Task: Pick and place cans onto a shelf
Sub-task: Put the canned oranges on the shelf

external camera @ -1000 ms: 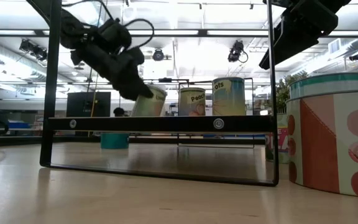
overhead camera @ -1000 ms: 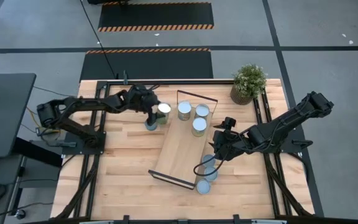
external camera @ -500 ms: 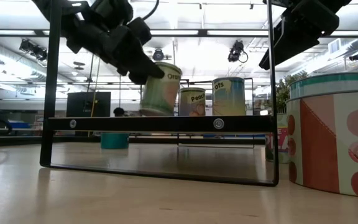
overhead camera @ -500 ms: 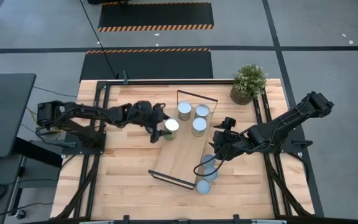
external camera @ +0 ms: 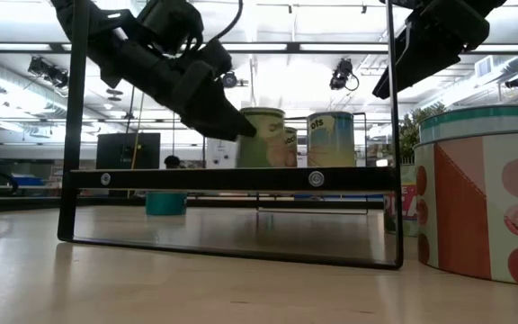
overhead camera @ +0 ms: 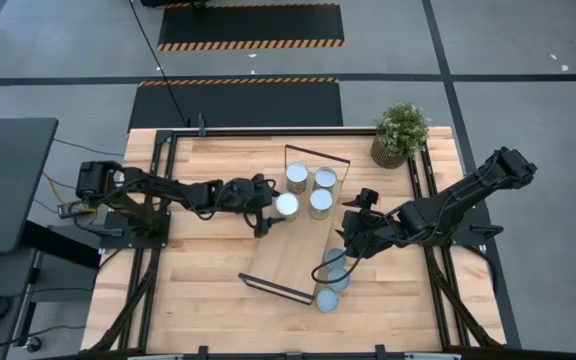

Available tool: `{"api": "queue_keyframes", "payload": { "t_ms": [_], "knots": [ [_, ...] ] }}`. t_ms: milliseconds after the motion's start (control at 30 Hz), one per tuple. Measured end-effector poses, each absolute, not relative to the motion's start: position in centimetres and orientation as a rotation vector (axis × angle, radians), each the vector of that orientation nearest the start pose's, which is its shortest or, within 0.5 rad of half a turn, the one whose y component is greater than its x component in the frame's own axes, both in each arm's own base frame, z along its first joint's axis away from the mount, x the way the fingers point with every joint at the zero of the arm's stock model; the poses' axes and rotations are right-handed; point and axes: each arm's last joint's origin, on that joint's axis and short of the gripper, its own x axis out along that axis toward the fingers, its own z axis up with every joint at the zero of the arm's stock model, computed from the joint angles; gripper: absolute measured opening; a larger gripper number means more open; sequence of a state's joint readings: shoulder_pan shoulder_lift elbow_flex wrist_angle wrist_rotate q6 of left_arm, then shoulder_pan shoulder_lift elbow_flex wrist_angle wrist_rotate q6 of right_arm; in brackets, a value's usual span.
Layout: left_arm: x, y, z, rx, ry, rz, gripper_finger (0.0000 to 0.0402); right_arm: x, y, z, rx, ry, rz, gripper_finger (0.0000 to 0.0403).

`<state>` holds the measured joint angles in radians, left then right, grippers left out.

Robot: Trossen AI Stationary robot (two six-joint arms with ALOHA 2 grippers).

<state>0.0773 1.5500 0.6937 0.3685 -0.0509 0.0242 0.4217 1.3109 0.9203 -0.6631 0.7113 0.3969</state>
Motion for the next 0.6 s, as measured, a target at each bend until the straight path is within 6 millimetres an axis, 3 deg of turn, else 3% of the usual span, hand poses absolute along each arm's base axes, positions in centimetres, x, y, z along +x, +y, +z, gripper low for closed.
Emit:
{"api": "queue_keyframes", "payload": {
  "t_ms": [133, 600],
  "knots": [
    [30.53, 2.41, 17.67, 0.038, 0.485, 0.113, 0.0397, 23.24, 8.35, 24.31, -0.197, 0.809, -0.427, 0.0366],
    [30.34, 2.93, 17.86, 0.121, 0.495, 0.28, 0.0391, 23.26, 8.37, 24.31, -0.192, 0.808, -0.424, 0.0366]
  ]
}}
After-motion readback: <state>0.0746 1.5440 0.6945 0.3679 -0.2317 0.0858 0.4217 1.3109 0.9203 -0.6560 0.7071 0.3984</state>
